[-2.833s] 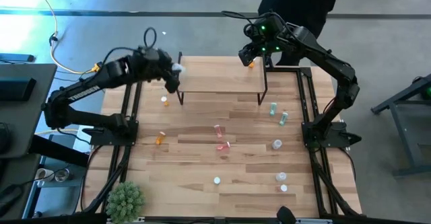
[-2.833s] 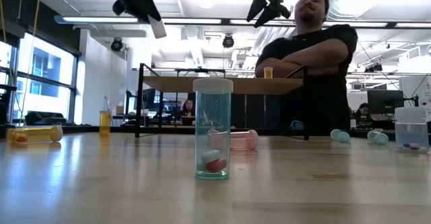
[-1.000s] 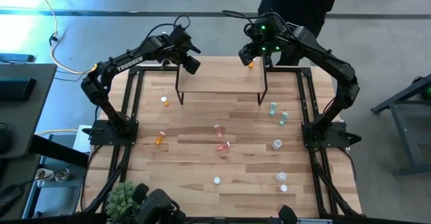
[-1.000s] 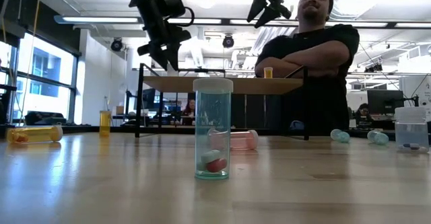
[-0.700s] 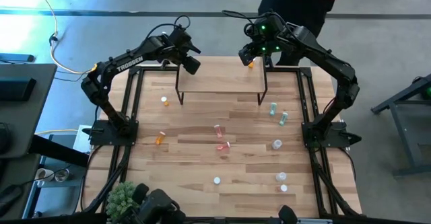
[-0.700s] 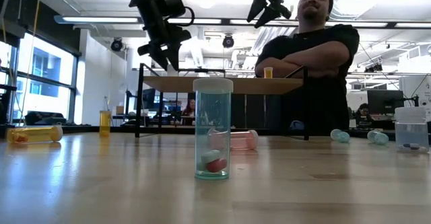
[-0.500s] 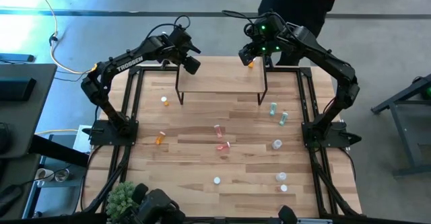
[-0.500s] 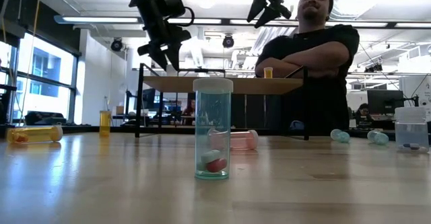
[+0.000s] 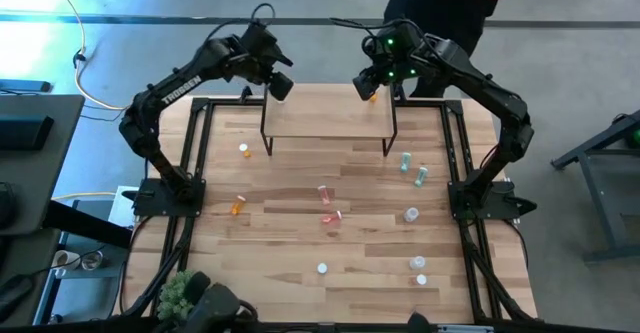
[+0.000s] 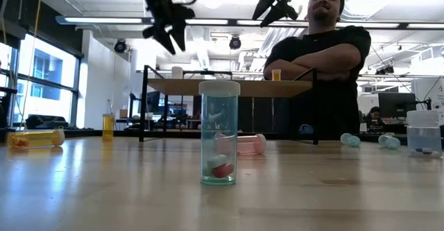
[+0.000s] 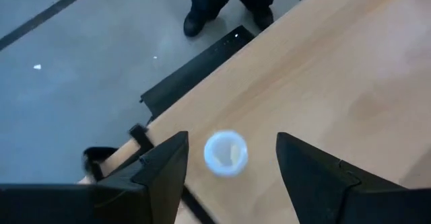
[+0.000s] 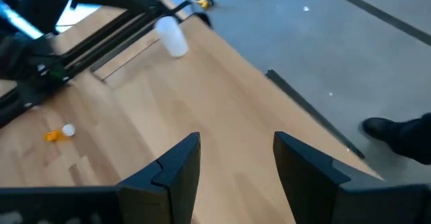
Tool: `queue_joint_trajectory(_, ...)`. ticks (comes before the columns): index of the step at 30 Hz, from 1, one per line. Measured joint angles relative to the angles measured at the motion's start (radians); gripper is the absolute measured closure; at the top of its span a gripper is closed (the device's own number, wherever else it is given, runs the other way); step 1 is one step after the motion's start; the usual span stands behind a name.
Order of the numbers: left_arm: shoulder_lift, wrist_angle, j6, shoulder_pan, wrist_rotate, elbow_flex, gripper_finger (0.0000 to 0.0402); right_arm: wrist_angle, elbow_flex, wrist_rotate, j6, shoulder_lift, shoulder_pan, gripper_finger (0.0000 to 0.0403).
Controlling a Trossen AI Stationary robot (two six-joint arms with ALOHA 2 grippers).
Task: Pick and place medicine bottles onto shelf by color
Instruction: Put the bottom blue pill bottle on the shelf
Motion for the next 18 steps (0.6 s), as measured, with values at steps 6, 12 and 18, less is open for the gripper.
queue_joint_trajectory(6, -0.004, -0.179, 0.083, -0.01, 0.067, 0.118, 0.0186, -0.004, 0.0, -0.011, -0.027, -0.002, 0.061, 0.0224)
queue_joint_trajectory(12, -0.098, -0.195, 0.122, -0.069, 0.155, 0.088, 0.0186, -0.014, 0.0, -0.014, -0.018, -0.002, 0.138, 0.0224)
queue_joint_trajectory(18, -0.272, -0.073, 0.084, -0.153, 0.158, -0.113, 0.0186, -0.014, 0.0, -0.014, -0.017, -0.002, 0.238, 0.0224)
